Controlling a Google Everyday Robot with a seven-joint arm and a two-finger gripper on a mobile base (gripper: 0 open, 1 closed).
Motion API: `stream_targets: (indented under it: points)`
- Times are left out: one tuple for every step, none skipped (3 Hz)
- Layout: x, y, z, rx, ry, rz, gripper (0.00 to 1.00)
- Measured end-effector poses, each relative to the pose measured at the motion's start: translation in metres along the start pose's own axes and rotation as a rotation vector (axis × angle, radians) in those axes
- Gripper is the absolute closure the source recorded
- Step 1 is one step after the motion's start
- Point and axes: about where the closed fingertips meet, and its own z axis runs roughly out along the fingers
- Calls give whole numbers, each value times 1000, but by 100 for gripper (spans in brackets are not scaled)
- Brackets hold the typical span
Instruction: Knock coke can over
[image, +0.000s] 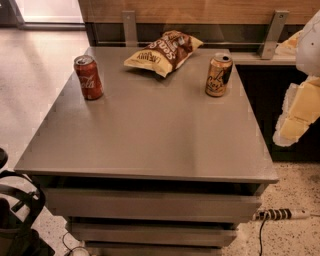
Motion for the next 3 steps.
stream_targets:
  points:
    - [-11,-5,4,41,-82,57,0]
    - [-36,-8,17,96,-190,152,0]
    - [-62,-13,41,128,-291,246,0]
